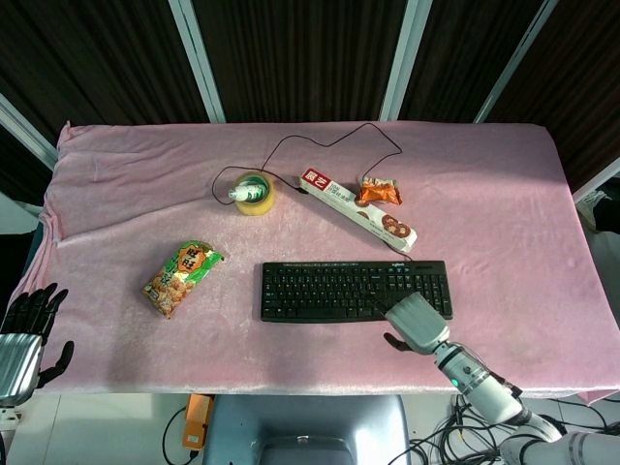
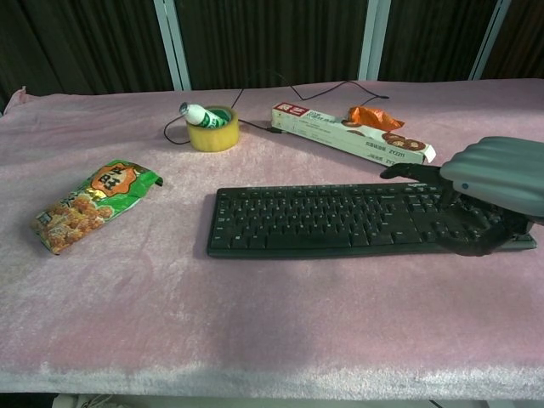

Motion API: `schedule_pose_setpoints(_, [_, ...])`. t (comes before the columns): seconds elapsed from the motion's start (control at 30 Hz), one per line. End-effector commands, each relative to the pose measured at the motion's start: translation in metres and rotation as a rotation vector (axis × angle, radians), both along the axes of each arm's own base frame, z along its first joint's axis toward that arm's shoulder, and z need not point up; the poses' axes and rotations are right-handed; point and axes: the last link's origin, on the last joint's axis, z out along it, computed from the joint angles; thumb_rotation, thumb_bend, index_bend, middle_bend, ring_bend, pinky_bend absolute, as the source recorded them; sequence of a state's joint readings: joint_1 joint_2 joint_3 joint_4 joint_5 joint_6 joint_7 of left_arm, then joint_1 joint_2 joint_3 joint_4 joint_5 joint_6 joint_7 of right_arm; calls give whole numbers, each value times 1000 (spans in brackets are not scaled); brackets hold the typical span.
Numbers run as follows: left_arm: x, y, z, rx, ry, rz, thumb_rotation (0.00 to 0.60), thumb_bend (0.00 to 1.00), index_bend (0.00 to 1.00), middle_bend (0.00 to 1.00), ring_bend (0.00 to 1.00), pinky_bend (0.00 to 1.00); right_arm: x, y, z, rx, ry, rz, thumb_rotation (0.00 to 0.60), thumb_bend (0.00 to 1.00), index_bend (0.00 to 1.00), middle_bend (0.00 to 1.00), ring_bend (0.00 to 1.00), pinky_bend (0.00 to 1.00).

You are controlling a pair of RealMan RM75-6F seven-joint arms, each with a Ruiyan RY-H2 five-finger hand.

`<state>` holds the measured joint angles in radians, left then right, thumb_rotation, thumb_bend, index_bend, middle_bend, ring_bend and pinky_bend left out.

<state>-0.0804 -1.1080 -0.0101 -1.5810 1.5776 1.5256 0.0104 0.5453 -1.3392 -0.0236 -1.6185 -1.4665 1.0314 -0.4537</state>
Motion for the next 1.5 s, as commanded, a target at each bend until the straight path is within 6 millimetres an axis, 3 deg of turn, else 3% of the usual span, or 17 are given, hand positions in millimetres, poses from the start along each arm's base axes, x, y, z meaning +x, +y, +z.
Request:
schedule_pose_setpoints(0.03, [0,0,0,-1,0,0,600,444,0,0,0,0,-13,-4,7,-20,34,-51,600,568,71,1000,1000,1000])
schedule_pose_setpoints(0.33, [0,1,0,0,0,1,600,445,0,0,0,0,-28,-8,1,7,118,-118,600,736,209,1000,1000,1000])
schedule_pose_setpoints(0.83, [-1,0,1,3,-4,4,600,444,0,0,0,0,-18,-11,-12,40,134,-119,600,785,294,1000,1000,1000])
schedule_pose_setpoints(1.5, [-1,0,1,0,-3,5,600,444,0,0,0,0,-11,-21,-19,59,154,-153,600,795,307,1000,1000,1000])
